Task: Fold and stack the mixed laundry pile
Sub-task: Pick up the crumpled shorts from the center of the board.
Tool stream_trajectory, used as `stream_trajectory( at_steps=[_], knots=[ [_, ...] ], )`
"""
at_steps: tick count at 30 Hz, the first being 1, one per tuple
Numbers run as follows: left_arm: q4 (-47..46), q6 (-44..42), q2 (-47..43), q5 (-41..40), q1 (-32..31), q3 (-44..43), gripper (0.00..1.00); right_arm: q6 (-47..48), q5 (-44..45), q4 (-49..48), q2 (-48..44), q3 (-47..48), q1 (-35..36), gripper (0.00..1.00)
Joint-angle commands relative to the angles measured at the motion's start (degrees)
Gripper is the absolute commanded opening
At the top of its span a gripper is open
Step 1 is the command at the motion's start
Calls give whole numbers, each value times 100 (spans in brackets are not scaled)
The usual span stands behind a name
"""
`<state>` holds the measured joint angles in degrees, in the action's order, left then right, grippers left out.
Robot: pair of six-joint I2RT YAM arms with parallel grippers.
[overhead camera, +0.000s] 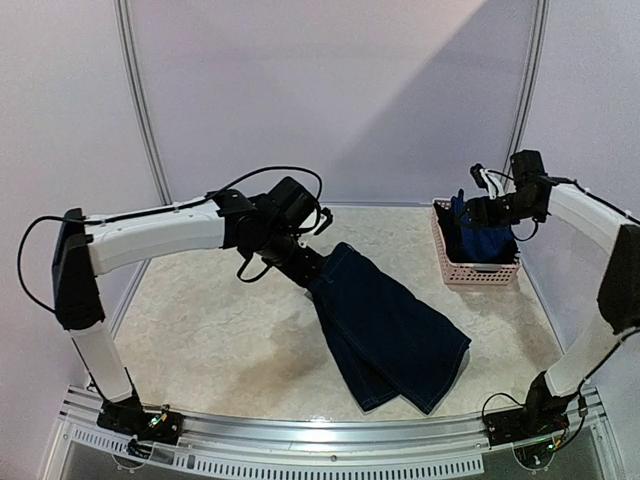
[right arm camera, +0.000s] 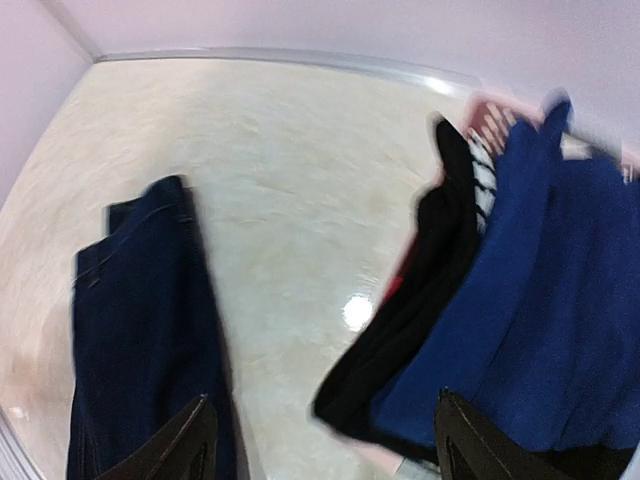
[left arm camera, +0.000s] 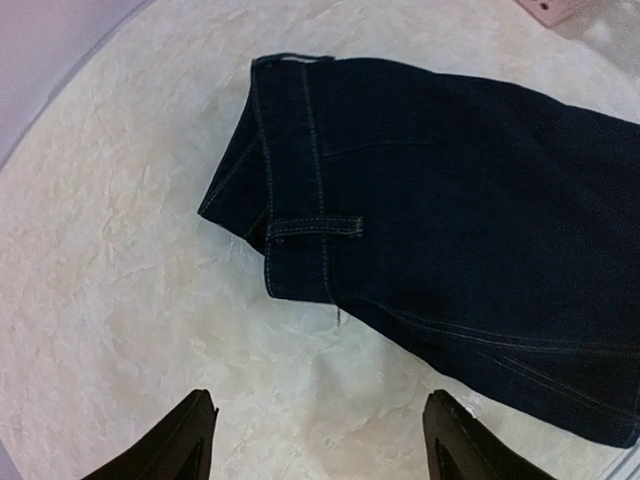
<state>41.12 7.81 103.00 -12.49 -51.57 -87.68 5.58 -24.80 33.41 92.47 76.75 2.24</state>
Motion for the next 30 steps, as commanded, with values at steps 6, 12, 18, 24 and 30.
stream_trajectory(
  at_steps=[6, 12, 18, 24, 30],
  knots=[
    [862, -993, 1006, 435, 481, -884, 66, 3247, -808, 1508, -2784, -2223, 1526, 70],
    [116, -3241, 824, 338, 501, -30, 59, 3621, -994, 1868, -3280, -3097, 2812, 62],
    [-641, -4492, 1018, 298, 422, 250, 58, 3581, -804, 1680, -2908, -3326, 3603, 62],
    [-1934, -5399, 1372, -223, 270, 630, 54, 3500, -780, 1514, -2859, -3394, 3626, 63],
    [-2386, -5914, 1769, -466, 183, 670, 51, 3415, -717, 1467, -2889, -3419, 3629, 63]
  ],
)
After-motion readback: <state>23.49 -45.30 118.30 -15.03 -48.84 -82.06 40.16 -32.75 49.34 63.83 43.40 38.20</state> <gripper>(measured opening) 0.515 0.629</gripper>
